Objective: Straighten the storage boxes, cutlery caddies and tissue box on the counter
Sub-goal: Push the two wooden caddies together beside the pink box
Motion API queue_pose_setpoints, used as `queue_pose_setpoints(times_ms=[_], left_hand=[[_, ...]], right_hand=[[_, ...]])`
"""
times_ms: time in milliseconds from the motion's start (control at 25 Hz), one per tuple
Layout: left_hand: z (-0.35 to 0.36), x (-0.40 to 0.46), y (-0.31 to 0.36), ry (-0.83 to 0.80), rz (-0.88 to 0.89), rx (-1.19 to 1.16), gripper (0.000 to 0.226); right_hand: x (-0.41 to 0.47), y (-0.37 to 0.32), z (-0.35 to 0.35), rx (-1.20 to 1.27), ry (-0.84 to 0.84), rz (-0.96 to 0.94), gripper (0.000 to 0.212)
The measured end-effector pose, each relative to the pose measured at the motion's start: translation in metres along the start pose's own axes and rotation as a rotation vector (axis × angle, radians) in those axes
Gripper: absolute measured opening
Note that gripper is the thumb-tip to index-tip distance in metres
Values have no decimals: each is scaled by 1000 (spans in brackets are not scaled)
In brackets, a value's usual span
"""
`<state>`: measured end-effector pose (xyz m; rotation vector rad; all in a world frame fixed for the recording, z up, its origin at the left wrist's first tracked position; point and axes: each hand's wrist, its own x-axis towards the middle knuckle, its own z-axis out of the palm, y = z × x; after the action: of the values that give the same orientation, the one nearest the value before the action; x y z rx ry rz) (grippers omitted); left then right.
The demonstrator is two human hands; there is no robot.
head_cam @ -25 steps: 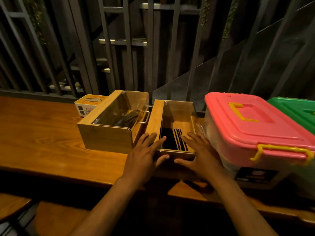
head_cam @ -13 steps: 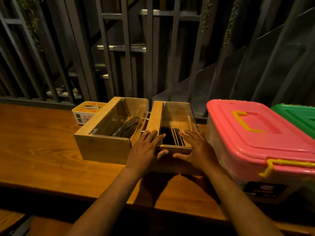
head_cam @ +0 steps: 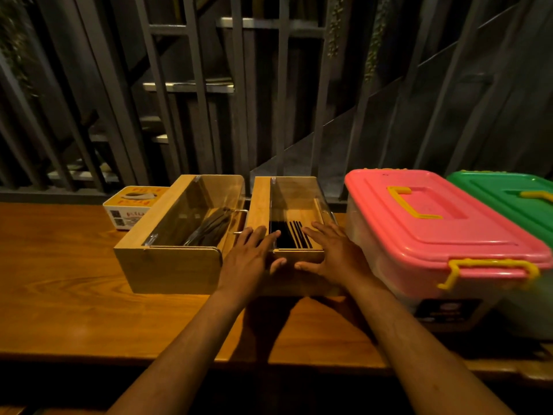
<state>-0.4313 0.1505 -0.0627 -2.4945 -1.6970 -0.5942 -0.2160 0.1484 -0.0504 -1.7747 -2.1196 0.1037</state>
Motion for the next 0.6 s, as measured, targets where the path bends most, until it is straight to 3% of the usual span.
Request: queue_pose_setpoints(times_ms=[160,320,440,600], left_hand=[[-20,-11,9,4,21,1,57],[-43,-21,36,163,74,-65,45],[-62,-25,73,216,109,-138,41],[-72,-22,134,266,174,-210,41]], right_hand=[[-12,-24,-21,-51,-32,23,79],[-39,-42,-64,50,234,-73,50],[-57,-31,-100,57,429,-81,40],[-83,29,-134,-1,474,22,38]])
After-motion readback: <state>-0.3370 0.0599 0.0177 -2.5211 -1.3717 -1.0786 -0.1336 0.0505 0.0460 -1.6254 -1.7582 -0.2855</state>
